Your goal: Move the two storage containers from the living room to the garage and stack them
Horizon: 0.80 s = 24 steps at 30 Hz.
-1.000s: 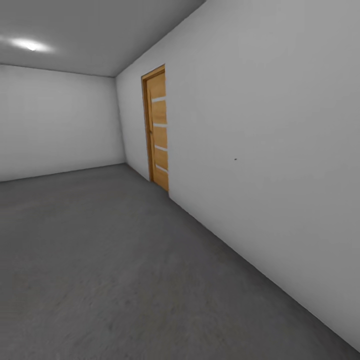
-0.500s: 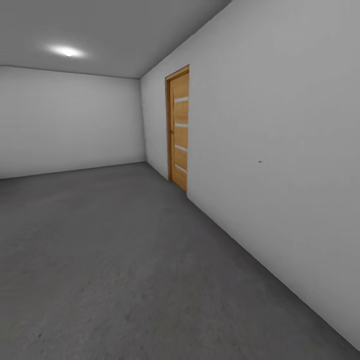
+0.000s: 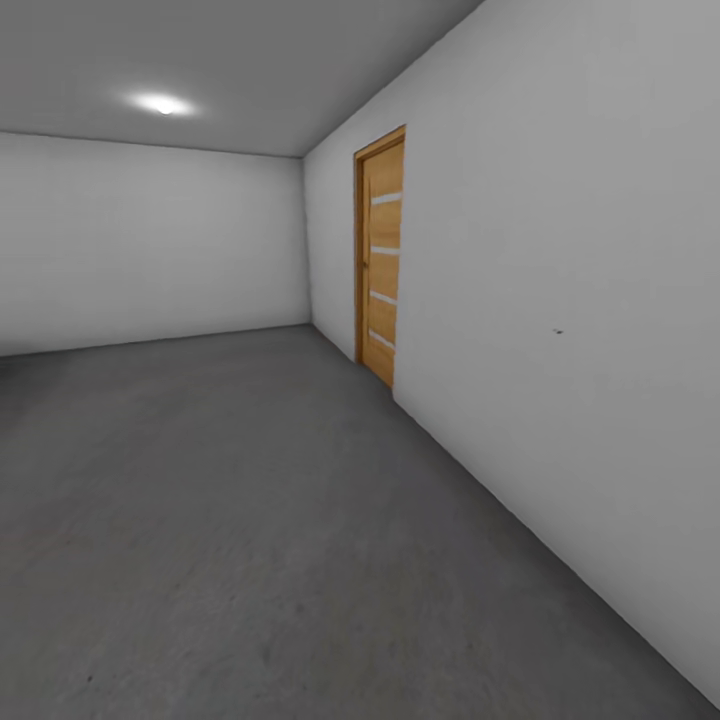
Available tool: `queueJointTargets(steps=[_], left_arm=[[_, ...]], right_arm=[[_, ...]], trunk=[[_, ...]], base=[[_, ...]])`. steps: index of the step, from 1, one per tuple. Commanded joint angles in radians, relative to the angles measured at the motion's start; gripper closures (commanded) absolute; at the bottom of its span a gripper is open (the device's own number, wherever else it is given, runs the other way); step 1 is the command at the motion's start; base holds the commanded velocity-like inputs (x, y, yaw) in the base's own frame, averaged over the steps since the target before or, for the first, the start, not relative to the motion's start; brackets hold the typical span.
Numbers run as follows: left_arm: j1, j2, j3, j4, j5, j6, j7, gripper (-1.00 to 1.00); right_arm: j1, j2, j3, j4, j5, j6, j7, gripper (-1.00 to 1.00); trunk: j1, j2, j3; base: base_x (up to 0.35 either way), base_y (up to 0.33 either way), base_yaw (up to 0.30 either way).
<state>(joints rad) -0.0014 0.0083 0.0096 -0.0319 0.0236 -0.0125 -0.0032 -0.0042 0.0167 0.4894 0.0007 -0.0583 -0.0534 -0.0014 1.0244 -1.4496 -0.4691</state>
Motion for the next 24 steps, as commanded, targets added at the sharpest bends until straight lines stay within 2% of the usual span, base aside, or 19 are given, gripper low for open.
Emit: queueJointTargets(steps=[1, 17, 24], left_arm=[[0.0, 0.0, 0.0, 0.0, 0.005, -0.001, -0.001, -1.0], [0.0, 0.004, 0.0, 0.0, 0.01, -0.001, -0.001, -1.0], [0.0, 0.004, 0.001, 0.0, 0.011, -0.001, -0.001, -1.0]], right_arm=[[0.0, 0.0, 0.006, 0.001, -0.006, -0.003, 0.0, -1.0], [0.0, -0.002, 0.006, 0.001, -0.006, -0.003, 0.0, -1.0], [0.0, -0.004, 0.006, 0.001, -0.005, -0.003, 0.0, -1.0]], trunk=[[0.001, 0.0, -0.001], [0.001, 0.0, -0.001], [0.001, 0.0, -0.001]], base=[[0.323, 0.0, 0.003], [0.324, 0.0, 0.004], [0.324, 0.0, 0.207]])
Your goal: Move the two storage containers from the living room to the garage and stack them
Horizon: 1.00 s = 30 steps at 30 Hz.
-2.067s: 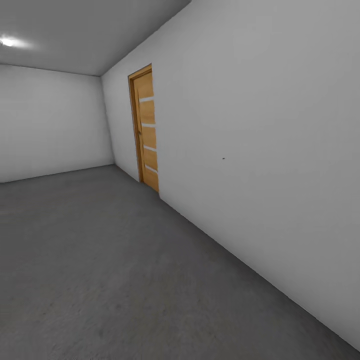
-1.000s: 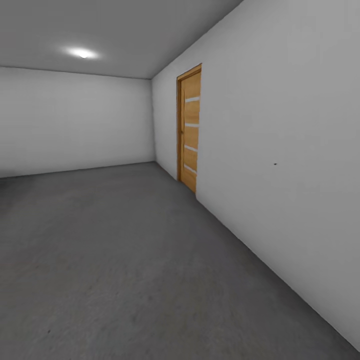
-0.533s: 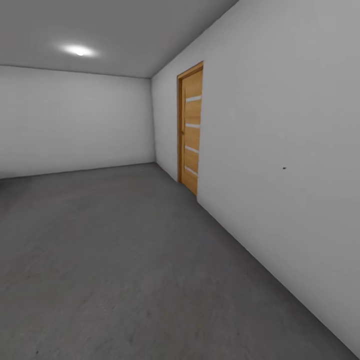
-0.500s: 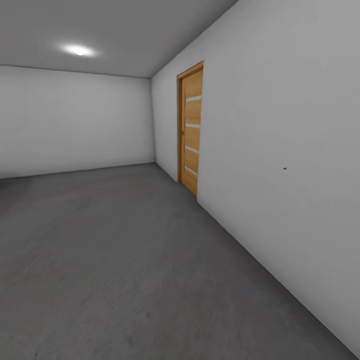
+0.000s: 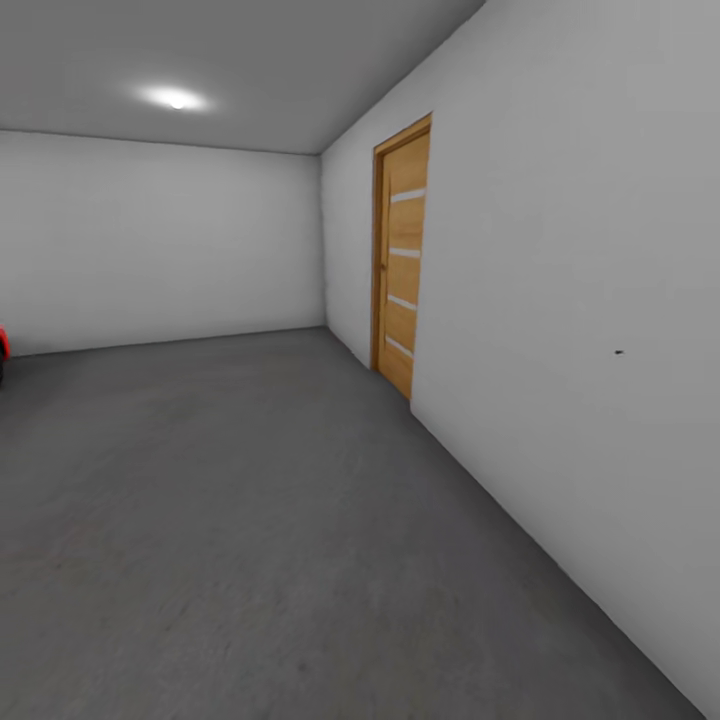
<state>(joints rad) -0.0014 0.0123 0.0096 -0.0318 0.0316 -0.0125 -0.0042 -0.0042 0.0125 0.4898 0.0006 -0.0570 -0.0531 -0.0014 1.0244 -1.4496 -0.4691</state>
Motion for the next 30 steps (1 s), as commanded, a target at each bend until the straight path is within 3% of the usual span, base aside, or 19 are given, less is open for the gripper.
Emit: queueJointTargets(steps=[1, 23, 30], left_arm=[[0.0, 0.0, 0.001, 0.0, 0.003, -0.001, 0.0, -1.0], [0.0, 0.0, 0.0, 0.0, 0.004, -0.001, 0.0, -1.0], [0.0, 0.0, 0.001, 0.0, 0.004, -0.001, -0.002, -1.0]], right_arm=[[0.0, 0.0, 0.006, 0.001, -0.006, -0.004, 0.0, -1.0], [0.0, 0.001, 0.006, 0.001, -0.006, -0.004, 0.0, -1.0], [0.0, 0.003, 0.006, 0.001, -0.006, -0.004, 0.0, -1.0]], trunk=[[0.001, 0.0, -0.001], [0.001, 0.0, -0.001], [0.001, 0.0, -0.001]], base=[[0.324, 0.0, 0.257], [0.324, 0.0, 0.266], [0.324, 0.0, 0.038]])
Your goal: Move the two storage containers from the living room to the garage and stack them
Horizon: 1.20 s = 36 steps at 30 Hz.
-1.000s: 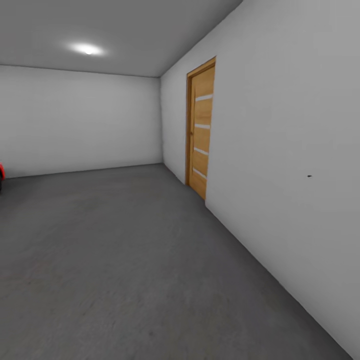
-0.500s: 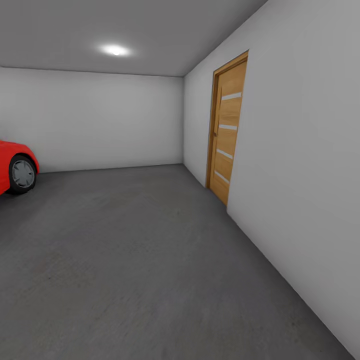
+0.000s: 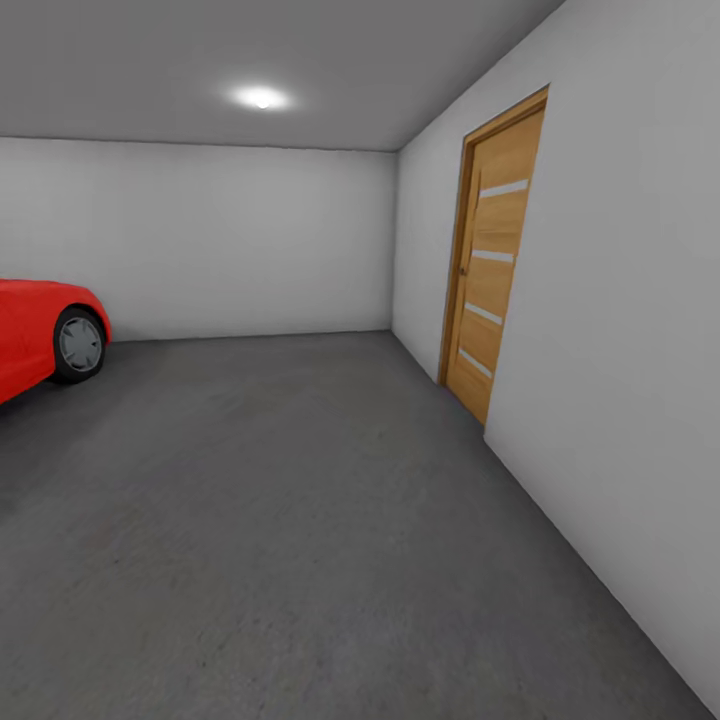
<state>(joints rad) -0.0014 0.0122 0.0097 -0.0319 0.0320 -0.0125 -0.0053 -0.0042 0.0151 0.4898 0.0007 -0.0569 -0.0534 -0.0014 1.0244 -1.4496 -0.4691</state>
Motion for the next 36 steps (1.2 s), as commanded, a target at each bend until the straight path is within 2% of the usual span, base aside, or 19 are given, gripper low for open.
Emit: queueJointTargets(steps=[1, 36], left_arm=[[0.0, 0.0, 0.0, 0.0, 0.003, -0.001, -0.001, -1.0], [0.0, 0.0, 0.0, 0.0, 0.003, -0.001, -0.004, -1.0]], right_arm=[[0.0, 0.0, 0.006, 0.001, -0.006, -0.003, 0.0, -1.0], [0.0, 0.002, 0.006, 0.001, -0.008, -0.002, 0.0, -1.0]], trunk=[[0.001, 0.0, -0.001], [0.001, 0.0, -0.001]], base=[[0.324, 0.0, 0.003], [0.324, 0.0, 0.0]])
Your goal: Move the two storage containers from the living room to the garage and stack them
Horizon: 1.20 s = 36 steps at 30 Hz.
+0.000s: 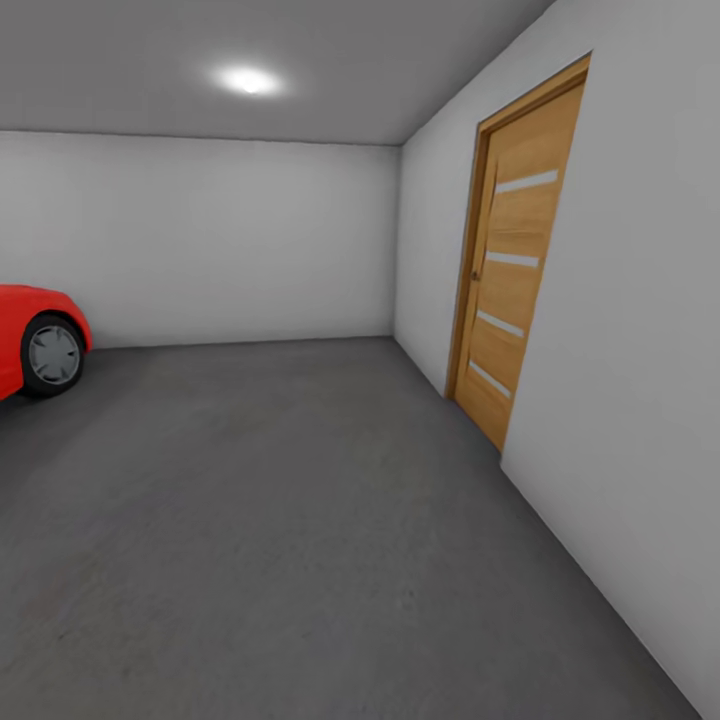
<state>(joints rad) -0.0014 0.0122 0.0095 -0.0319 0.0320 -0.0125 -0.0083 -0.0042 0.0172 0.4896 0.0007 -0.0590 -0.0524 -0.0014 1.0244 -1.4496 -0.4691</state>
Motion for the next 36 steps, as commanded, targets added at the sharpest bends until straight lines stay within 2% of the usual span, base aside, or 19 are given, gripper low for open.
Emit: queueJointTargets(steps=[1, 36], left_arm=[[0.0, 0.0, 0.001, 0.0, 0.003, -0.001, -0.001, -1.0], [0.0, 0.005, 0.001, 0.0, 0.003, -0.001, -0.002, -1.0]], right_arm=[[0.0, 0.0, 0.006, 0.001, -0.006, -0.004, 0.0, -1.0], [0.0, 0.0, 0.006, 0.001, -0.007, -0.004, 0.0, -1.0]], trunk=[[0.001, 0.0, -0.001], [0.001, 0.0, -0.001]], base=[[0.324, 0.0, 0.0], [0.324, 0.0, 0.0]])
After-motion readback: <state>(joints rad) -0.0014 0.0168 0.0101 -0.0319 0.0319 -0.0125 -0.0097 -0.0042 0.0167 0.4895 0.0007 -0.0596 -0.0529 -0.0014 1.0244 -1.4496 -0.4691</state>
